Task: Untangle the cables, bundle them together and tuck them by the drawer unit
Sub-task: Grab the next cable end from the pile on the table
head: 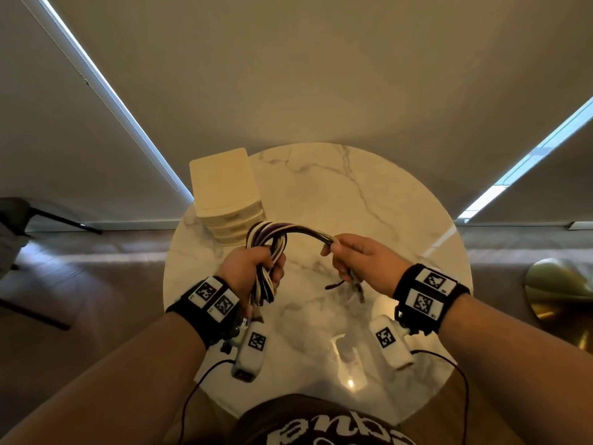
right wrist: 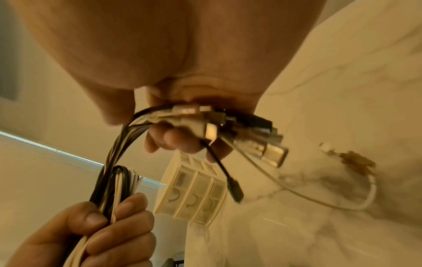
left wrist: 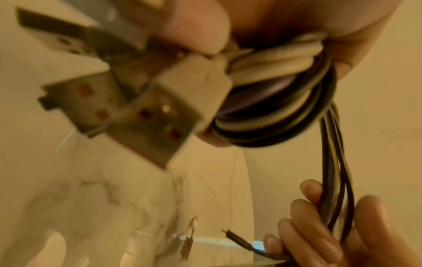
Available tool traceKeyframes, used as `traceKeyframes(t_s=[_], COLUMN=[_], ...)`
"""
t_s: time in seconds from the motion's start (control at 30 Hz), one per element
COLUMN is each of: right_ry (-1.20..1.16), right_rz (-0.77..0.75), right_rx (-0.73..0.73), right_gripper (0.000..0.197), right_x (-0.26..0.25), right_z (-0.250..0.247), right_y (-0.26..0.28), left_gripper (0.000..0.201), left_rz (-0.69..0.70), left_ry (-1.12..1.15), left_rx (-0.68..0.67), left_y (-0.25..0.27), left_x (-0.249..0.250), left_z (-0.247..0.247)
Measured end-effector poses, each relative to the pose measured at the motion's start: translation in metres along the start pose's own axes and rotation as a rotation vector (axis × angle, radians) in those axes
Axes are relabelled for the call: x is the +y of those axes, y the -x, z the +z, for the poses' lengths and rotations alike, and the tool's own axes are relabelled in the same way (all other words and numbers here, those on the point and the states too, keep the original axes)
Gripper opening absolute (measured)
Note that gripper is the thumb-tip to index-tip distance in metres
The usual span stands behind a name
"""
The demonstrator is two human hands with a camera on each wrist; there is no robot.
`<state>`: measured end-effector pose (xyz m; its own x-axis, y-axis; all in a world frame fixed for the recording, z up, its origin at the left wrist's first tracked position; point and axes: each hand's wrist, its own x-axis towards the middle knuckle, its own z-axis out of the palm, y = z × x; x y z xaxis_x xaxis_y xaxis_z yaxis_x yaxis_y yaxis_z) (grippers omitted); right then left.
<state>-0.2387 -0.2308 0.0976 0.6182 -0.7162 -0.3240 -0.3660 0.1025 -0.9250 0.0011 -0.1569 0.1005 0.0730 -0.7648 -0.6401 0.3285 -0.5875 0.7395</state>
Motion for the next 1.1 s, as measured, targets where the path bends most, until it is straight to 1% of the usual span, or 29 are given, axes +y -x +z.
traceKeyframes(t_s=[0.03,0.07,0.17,0.23,0.27,0.3,0.37,0.43,0.5,0.53,0.7,0.77,0.83,0.93,1.03,1.1], right_ry=[-0.031,-0.014,0.133,0.153,0.147,0.140,0.132,0.153,0.197,0.228,0.417,0.475,0.526,0.599,0.606,0.577], right_rz=[-0.011,-0.020,-0.025,-0.016,-0.006,0.003,0.022,0.031,0.026,0.024,0.010,0.017,0.011,-0.001,-0.024,0.012], right_rx=[0.028,0.065,0.160,0.173,0.161,0.140,0.082,0.026,-0.015,-0.035,-0.151,-0.178,-0.194,-0.217,-0.192,-0.191], right_gripper=[0.034,0.037,0.039,0.040,0.042,0.043,0.045,0.046,0.045,0.043,0.037,0.039,0.041,0.038,0.033,0.035], right_x=[0.001,0.001,-0.008,-0.016,-0.019,-0.021,-0.026,-0.031,-0.036,-0.038,-0.056,-0.061,-0.063,-0.059,-0.051,-0.040], right_z=[0.002,0.004,0.014,0.022,0.026,0.030,0.038,0.044,0.045,0.044,0.033,0.031,0.033,0.036,0.036,0.032], right_y=[0.000,0.000,-0.001,-0.002,-0.002,-0.002,-0.002,-0.001,0.000,0.002,0.011,0.011,0.011,0.010,0.010,0.012], left_gripper=[0.019,0.019,0.018,0.012,0.008,0.008,0.027,0.044,0.064,0.067,0.059,0.049,0.038,0.039,0.030,0.025], left_rz=[0.004,0.013,0.062,0.112,0.135,0.159,0.206,0.230,0.215,0.203,0.199,0.217,0.241,0.254,0.207,0.167], left_ry=[0.017,0.018,-0.016,-0.042,-0.050,-0.060,-0.101,-0.119,-0.089,-0.073,-0.048,-0.033,-0.025,-0.064,0.004,0.019], left_rx=[0.011,0.017,0.032,0.049,0.055,0.066,0.095,0.068,0.025,0.016,-0.003,-0.024,-0.015,-0.002,0.018,0.043], left_y=[-0.001,-0.002,-0.004,-0.007,-0.008,-0.007,-0.009,-0.007,-0.003,0.001,0.014,0.018,0.019,0.020,0.021,0.022], left_x=[-0.001,-0.003,-0.006,-0.008,-0.009,-0.009,-0.011,-0.010,-0.009,-0.009,-0.008,-0.008,-0.007,-0.010,-0.010,-0.006], left_z=[0.001,0.003,0.011,0.017,0.019,0.021,0.023,0.028,0.032,0.034,0.039,0.042,0.044,0.045,0.047,0.051])
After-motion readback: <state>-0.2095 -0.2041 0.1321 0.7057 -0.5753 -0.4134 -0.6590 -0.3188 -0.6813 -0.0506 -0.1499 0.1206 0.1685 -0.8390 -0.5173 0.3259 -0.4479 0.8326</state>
